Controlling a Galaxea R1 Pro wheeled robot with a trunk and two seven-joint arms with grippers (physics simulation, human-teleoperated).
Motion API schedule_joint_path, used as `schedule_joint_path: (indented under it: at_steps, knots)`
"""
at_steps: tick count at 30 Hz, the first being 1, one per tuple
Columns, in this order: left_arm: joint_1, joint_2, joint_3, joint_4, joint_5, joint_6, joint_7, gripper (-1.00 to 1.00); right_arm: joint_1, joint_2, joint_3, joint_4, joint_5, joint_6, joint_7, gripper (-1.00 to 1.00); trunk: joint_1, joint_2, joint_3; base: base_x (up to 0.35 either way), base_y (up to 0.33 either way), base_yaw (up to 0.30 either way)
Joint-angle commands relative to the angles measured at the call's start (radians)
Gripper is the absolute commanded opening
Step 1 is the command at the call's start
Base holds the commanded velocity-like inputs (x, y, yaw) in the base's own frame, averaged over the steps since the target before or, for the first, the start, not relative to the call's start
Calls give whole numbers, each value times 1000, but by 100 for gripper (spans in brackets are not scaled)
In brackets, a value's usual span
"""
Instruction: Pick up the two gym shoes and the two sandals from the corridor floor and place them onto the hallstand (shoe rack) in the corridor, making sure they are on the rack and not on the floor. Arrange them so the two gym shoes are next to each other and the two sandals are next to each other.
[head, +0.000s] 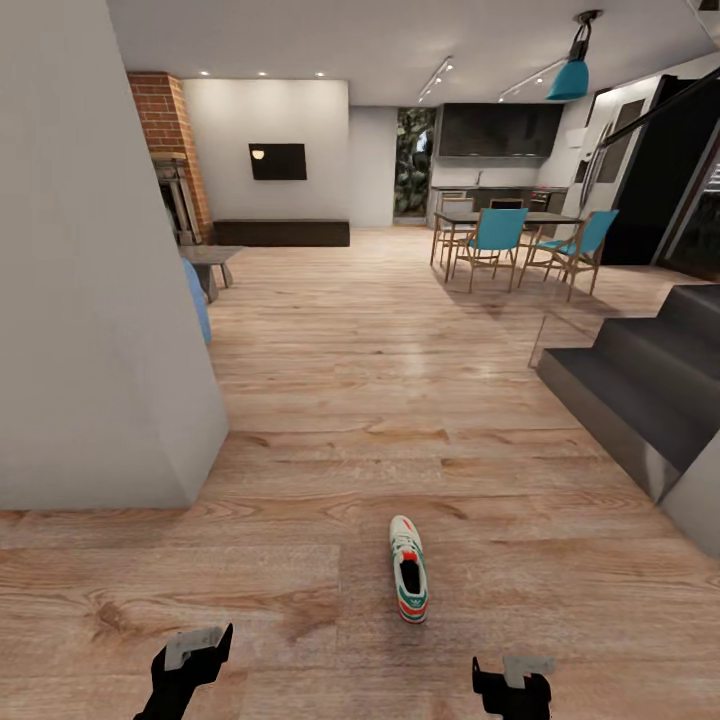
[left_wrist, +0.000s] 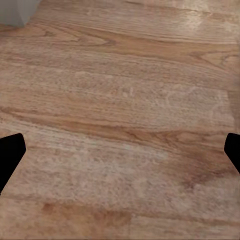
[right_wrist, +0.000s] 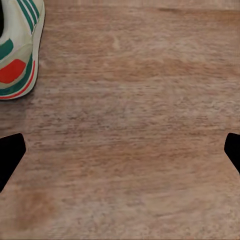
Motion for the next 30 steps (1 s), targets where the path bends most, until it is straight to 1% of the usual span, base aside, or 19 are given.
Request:
schedule_joint_path:
  at_steps: [1,6,12,17,20,25,30]
  knots:
    - [-2,0,8,-1,-4,-2,-8,100,-1,3,-7,-1,10,-2,-5,100,0,0,-1,193,0,0]
    - [-16,-2,4,-6,-5,8,-7,100,-1,13,-6,-11,10,-2,-5,100,0,0,-1,261,58,0]
    - [-20,-3,2,-7,-5,10,-6,100,0,15,-6,-13,10,-2,-5,100,0,0,-1,276,141,0]
    - [-22,-6,1,-7,-4,5,-7,100,0,15,-6,-13,9,-1,-5,100,0,0,-1,94,51,0]
    - [-22,-13,1,-8,-4,3,-7,100,-1,15,-6,-13,9,-1,-5,100,0,0,-1,33,18,0]
    - [-30,-17,0,-8,-4,5,-7,100,-1,15,-6,-13,8,-1,-5,100,0,0,-1,27,25,0]
    - [-51,-21,0,-7,-5,9,-7,100,0,15,-7,-13,8,-1,-5,100,0,0,-1,113,184,0]
